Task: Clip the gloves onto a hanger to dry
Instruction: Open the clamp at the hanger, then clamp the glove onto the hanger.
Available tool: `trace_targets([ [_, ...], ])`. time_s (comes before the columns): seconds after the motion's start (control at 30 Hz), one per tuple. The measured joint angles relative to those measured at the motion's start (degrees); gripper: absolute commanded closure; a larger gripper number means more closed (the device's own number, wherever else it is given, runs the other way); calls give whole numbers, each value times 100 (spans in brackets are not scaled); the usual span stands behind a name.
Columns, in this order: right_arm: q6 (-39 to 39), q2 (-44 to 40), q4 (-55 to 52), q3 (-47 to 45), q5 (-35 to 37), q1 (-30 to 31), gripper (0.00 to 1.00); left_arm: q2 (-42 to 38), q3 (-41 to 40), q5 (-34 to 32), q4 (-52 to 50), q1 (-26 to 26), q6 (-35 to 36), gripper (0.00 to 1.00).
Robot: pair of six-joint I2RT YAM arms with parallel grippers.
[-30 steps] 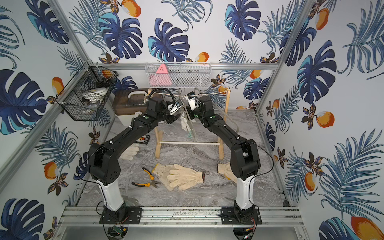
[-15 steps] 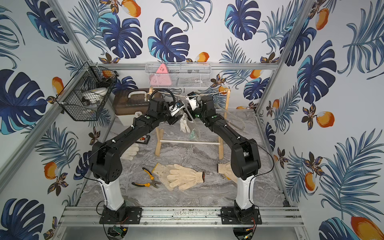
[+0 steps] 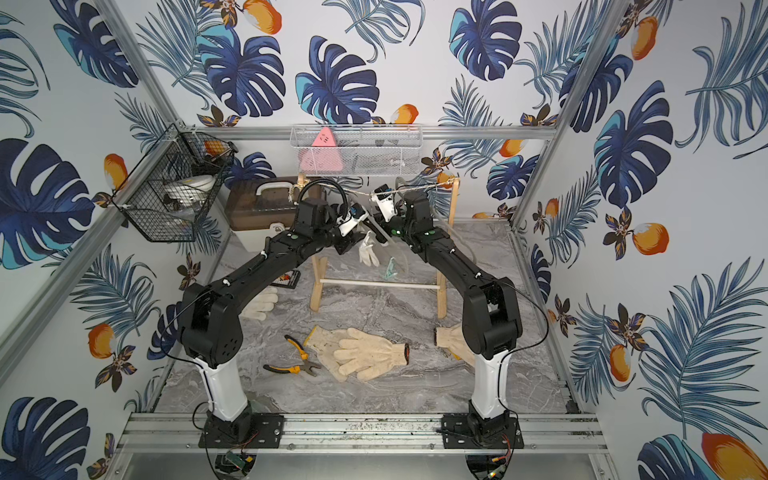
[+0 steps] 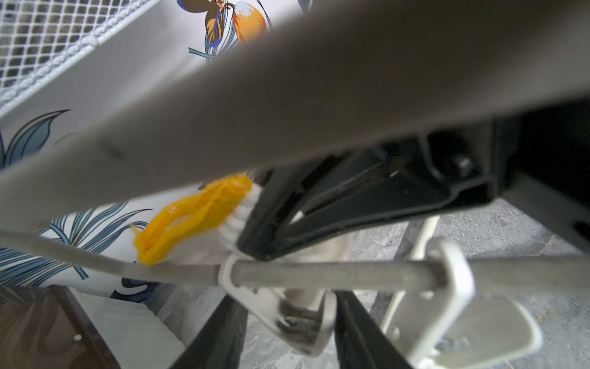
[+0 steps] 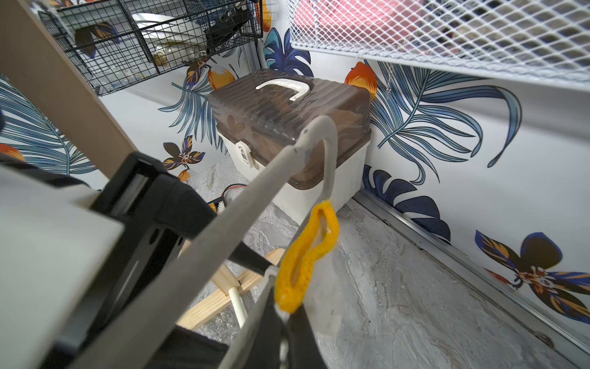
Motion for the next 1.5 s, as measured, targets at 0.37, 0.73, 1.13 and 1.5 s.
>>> trace_targets([
  [0.37, 2, 0, -7, 61, -260, -4, 100, -48, -9, 549, -245, 219, -474, 62],
  [0.73, -20, -48, -48, 61, -332, -7, 100, -81, 26, 870, -271, 282, -745, 77],
  [1.13, -273, -385, -682, -245, 195, -4, 100, -315, -280, 986, -146, 282, -1025, 75],
  [1.5, -590, -820, -1198, -977, 7, -4, 100, -522, -505, 1340, -74, 282, -1204, 75],
])
